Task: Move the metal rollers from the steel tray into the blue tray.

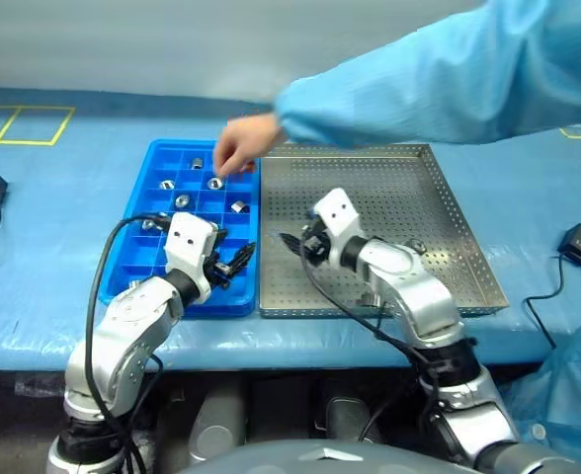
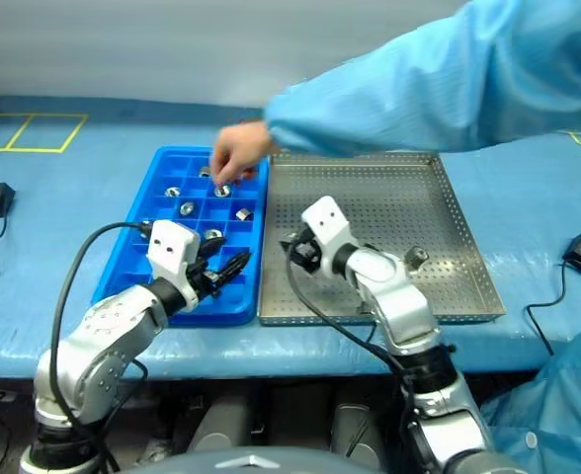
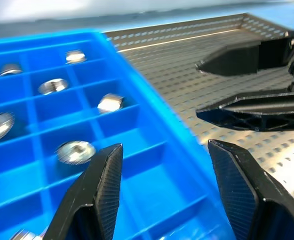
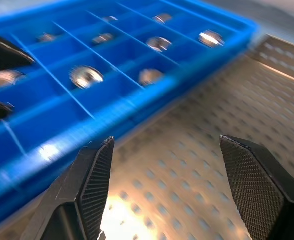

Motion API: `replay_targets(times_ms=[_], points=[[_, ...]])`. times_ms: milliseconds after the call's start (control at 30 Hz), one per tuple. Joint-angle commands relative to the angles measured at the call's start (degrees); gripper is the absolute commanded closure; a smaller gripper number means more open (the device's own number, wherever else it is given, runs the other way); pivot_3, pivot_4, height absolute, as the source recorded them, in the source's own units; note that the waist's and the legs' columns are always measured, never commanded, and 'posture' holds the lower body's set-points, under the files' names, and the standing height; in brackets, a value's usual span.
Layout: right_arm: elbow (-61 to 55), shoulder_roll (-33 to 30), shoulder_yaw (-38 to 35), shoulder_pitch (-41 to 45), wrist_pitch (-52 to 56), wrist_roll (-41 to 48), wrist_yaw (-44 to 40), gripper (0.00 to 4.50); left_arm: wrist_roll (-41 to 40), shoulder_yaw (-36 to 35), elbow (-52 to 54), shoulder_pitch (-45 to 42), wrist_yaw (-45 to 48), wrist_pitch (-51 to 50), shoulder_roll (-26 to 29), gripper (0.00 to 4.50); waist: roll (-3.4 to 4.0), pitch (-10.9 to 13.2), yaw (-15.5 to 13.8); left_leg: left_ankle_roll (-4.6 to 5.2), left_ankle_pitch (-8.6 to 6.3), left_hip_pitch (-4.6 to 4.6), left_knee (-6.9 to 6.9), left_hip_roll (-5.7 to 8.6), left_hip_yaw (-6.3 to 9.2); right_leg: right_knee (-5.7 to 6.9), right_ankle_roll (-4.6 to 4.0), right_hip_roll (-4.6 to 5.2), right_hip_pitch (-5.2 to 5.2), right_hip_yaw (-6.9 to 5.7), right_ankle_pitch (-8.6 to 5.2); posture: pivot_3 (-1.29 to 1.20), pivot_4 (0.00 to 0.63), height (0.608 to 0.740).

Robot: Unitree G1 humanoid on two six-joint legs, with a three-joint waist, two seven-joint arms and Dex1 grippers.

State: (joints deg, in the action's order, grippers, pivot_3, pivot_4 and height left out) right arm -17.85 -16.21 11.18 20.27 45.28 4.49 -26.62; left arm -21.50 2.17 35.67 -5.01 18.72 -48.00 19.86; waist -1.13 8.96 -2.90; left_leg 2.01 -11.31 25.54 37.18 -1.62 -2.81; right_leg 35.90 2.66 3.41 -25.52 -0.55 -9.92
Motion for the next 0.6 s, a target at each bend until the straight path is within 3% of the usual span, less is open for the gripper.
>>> replay_targets(times_ms=[33, 400, 600], points=[[-8.8, -3.8, -2.7, -2.3, 6.9, -0.6, 1.6, 0.95, -0.3, 2.7, -2.1, -2.3, 2.7, 2.7, -0.1, 1.55, 0.0, 0.0, 0.8, 0.0, 0.0, 0.0, 0.0, 0.0, -0.01, -0.02, 0.0, 0.0, 0.0, 0.0, 0.0, 0.0, 0.15, 0.74], [-18.4, -8.0, -9.9, -6.2, 28.8, 4.7, 2.8, 0.95, 1.4, 8.0, -10.9, -8.5, 7.2, 7.8, -1.3, 1.55, 0.0, 0.0, 5.3, 0.07, -0.02, 0.0, 0.09, 0.03, 0.01, 0.01, 0.01, -0.02, 0.05, 0.04, 0.0, -0.14, 0.15, 0.74], [-18.9, -6.0, -12.3, -5.7, 40.1, 9.9, 2.1, 0.95, 1.9, 8.8, -12.4, -8.0, 7.7, 9.5, -2.1, 1.55, 0.01, 0.0, 6.4, 0.08, -0.01, 0.0, 0.16, 0.0, 0.04, 0.06, 0.03, -0.02, 0.08, 0.05, 0.01, -0.14, 0.15, 0.74]])
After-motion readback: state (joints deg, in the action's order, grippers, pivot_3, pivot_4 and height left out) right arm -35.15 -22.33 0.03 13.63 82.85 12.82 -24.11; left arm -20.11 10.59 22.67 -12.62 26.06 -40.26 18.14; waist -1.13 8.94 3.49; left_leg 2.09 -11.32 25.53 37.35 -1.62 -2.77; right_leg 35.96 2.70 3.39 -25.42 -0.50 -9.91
